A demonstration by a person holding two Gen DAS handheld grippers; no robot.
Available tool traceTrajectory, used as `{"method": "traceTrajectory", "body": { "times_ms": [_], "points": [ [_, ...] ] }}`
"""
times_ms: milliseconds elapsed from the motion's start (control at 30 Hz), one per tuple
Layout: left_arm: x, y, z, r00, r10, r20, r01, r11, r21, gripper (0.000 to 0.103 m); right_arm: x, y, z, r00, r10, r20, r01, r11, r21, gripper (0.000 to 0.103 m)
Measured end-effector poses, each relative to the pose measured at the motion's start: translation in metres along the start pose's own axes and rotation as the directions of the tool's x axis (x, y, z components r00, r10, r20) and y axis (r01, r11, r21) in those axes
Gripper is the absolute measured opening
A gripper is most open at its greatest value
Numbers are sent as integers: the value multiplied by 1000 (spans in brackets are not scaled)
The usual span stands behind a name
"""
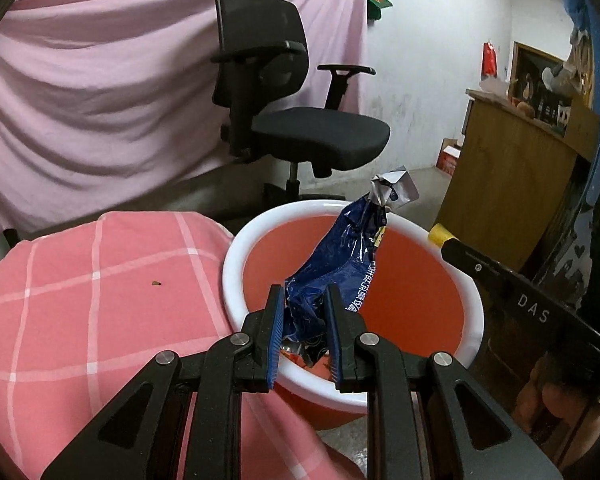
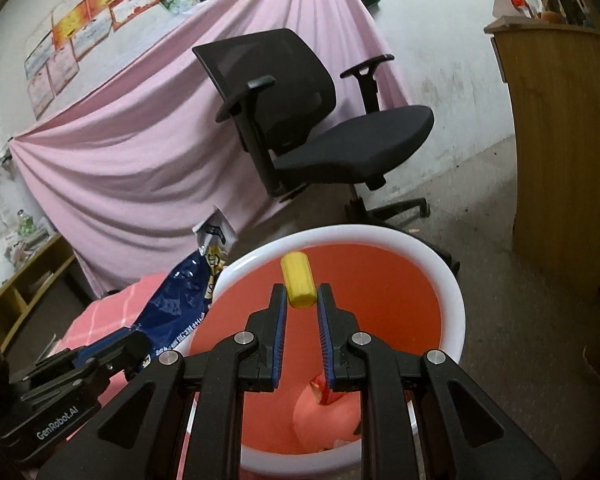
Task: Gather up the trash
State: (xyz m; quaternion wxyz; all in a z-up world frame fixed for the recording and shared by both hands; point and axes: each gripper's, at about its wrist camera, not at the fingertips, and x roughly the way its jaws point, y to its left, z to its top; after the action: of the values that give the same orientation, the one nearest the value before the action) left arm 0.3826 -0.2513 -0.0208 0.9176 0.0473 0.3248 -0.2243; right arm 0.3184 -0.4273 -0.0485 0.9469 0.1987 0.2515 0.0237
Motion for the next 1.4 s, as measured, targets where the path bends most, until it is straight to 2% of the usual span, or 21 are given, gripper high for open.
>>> {"method": "traceTrajectory", "body": {
  "times_ms": [167, 233, 300, 433, 600, 667, 700, 733, 867, 900, 933, 967, 1000, 1033, 1067, 1133, 1200, 1400],
  "points": [
    [4, 2, -7, 1000, -22, -22, 22, 1000, -8, 21, 5, -1, -3, 998, -35, -50, 35, 999, -10, 14],
    [2, 9, -9, 999, -28, -18, 28, 999, -32, 36, 6, -2, -4, 998, -45, -55, 44, 999, -8, 14],
    [-3, 16, -8, 1000, -30, -4, 30, 998, -56, 36, 4, -3, -5, 998, -44, -51, 44, 999, -4, 16],
    [-12, 23, -7, 1000, 3, 13, -2, 998, -70, 37, 3, -2, -6, 998, -43, -49, 42, 999, -10, 26],
    [-25, 28, -5, 999, 26, 47, -22, 997, -77, 37, 4, 2, -5, 998, -48, -41, 46, 998, -32, 27],
    [-31, 29, -6, 996, 53, 66, -48, 996, -76, 39, 4, 7, -4, 998, -46, -39, 45, 998, -45, 41],
    [-36, 31, -8, 993, 82, 88, -76, 994, -79, 47, 4, 10, -4, 998, -41, -36, 39, 998, -58, 54],
    [-41, 33, -9, 989, 105, 108, -96, 992, -86, 54, 4, 13, -5, 999, -39, -35, 36, 997, -70, 56],
    [-59, 47, -17, 973, 166, 163, -146, 981, -127, 58, 2, 24, -6, 1000, -24, -17, 22, 994, -109, 57],
    [-64, 51, -19, 970, 179, 165, -158, 978, -137, 61, -1, 27, -6, 1000, -15, -3, 14, 993, -116, 62],
    [-70, 56, -21, 966, 197, 170, -172, 973, -152, 68, -3, 31, -7, 1000, -7, 9, 8, 993, -121, 72],
    [-74, 60, -23, 961, 211, 177, -182, 969, -164, 74, -6, 34, -7, 1000, 4, 27, -1, 992, -126, 76],
    [-81, 64, -26, 956, 226, 189, -193, 965, -179, 87, -10, 38, -6, 999, 17, 46, -11, 991, -131, 78],
    [-89, 68, -29, 947, 245, 208, -205, 959, -195, 95, -13, 42, -6, 998, 28, 60, -19, 990, -139, 79],
    [-94, 71, -31, 939, 260, 223, -215, 954, -207, 97, -17, 47, -6, 996, 42, 77, -29, 987, -155, 81],
    [-105, 76, -34, 928, 281, 244, -229, 948, -223, 97, -22, 58, -6, 992, 61, 108, -40, 983, -181, 95],
    [-116, 81, -37, 917, 307, 255, -252, 941, -225, 98, -30, 67, -7, 985, 95, 146, -65, 977, -202, 103],
    [-149, 85, -48, 880, 358, 312, -302, 929, -214, 101, -52, 93, -11, 963, 145, 228, -85, 964, -251, 103]
  ]
}}
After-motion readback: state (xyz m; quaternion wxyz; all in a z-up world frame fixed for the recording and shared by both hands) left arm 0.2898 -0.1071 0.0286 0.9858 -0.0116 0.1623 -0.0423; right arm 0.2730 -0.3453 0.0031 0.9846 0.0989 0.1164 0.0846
